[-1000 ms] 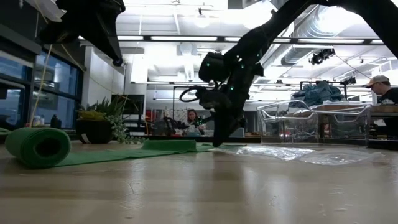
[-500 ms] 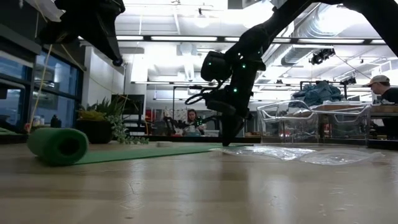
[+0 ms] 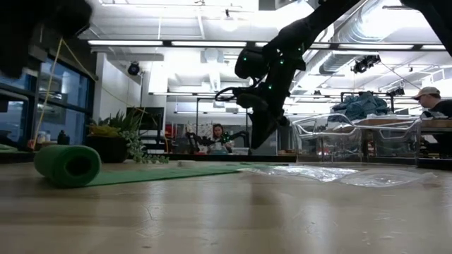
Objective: Roll bandage
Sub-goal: Roll the green bandage
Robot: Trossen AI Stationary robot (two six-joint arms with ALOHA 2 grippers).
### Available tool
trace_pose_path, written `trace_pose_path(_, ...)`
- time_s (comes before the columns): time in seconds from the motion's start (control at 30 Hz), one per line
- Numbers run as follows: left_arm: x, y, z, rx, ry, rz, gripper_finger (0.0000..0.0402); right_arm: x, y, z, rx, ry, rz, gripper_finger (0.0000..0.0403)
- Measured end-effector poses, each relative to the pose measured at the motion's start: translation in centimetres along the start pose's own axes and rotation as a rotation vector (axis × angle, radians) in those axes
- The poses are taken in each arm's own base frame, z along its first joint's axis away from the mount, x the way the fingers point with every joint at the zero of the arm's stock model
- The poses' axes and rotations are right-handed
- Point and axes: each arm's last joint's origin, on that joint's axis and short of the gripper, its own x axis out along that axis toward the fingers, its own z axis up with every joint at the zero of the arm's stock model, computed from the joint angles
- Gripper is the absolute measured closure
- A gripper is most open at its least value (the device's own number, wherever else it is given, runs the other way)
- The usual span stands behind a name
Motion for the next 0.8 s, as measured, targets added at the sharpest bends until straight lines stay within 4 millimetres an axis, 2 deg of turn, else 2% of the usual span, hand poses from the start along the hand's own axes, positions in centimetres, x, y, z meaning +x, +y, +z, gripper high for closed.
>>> trace_pose_path(0.13,2.8,0.5,-0.6,-0.05,0.029,0.03,0.0402,0.0,-0.2,0.1,0.003,-0.01,0.002,0.0403)
trace_pose_path(0.27,5.1,0.5,-0.4,-0.071,0.095,0.041,0.0401,0.0,-0.4,0.2,0.008,-0.011,0.002,0.0403)
trace_pose_path(0.33,5.7,0.5,0.0,-0.084,0.091,0.061,0.0402,0.0,-0.4,0.2,0.009,-0.011,0.002,0.0403)
trace_pose_path(0.63,6.6,0.0,3.3,-0.075,0.031,0.067,0.0401,0.0,-0.3,0.2,0.006,-0.012,0.005,0.0403)
trace_pose_path(0.7,6.2,-0.2,4.4,-0.084,0.027,0.043,0.0402,0.0,-0.3,0.2,-0.001,-0.012,0.005,0.0403)
trace_pose_path(0.8,4.6,-1.3,6.1,-0.074,-0.049,-0.037,0.0401,0.0,-0.3,0.2,-0.003,-0.012,0.006,0.0403)
